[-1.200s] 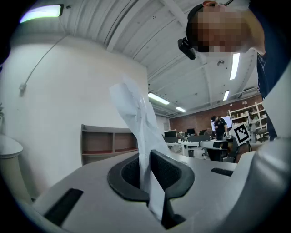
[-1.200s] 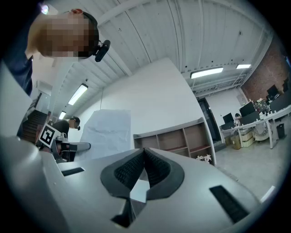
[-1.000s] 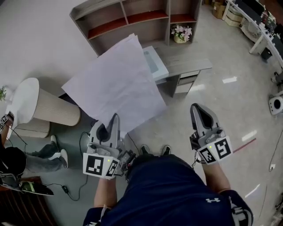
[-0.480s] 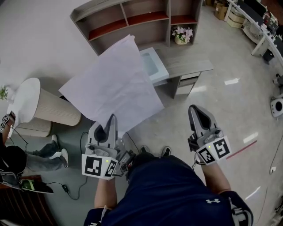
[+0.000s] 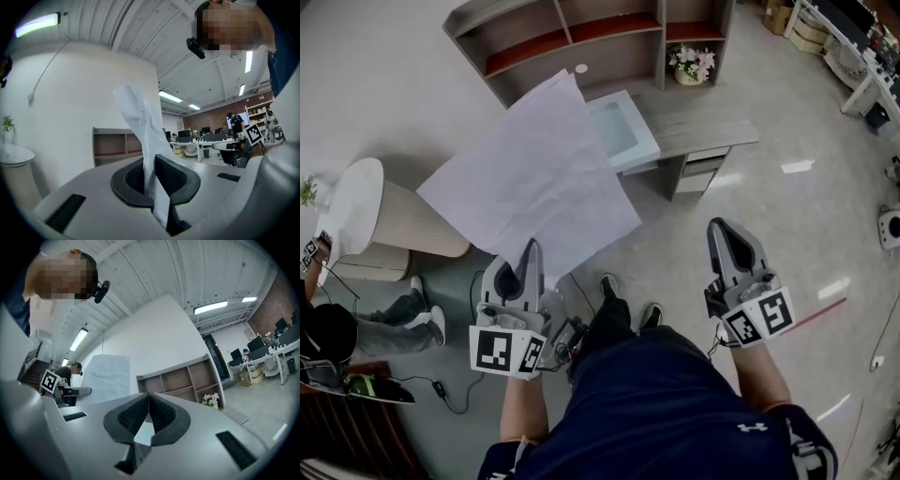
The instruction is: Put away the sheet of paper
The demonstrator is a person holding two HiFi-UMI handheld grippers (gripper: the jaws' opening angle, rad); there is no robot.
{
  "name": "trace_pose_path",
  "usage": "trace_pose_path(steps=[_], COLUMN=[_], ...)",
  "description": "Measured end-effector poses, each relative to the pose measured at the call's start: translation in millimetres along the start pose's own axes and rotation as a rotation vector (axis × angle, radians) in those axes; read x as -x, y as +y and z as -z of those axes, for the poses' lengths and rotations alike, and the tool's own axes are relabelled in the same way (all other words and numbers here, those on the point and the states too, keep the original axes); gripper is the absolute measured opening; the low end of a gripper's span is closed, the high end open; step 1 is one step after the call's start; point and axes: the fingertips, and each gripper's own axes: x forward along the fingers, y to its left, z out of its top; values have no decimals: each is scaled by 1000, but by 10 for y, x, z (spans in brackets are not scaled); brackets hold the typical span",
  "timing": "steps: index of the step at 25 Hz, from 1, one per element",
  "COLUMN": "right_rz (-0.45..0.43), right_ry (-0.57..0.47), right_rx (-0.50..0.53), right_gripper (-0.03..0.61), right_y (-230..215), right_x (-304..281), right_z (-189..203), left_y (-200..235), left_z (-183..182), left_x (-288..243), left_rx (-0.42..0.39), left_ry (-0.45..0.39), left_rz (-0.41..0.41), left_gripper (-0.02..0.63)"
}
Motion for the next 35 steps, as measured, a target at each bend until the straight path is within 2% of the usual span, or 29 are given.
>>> trace_pose_path(steps=[10, 25, 35], right_rz=[44, 115, 170], right_ry=[13, 25, 52], right_rx=[2, 18, 11], right_gripper=[15, 15, 15], right_y=[-204, -285, -232], right_x=[-466, -1526, -1978], right_z=[76, 105, 242], left_y=[364, 1245, 1720], left_z=[100, 132, 306], left_x=[-424, -1329, -1565], left_rx=[4, 7, -7], left_ry=[5, -17, 0], left_rz=[21, 104, 132], left_gripper=[35, 35, 35])
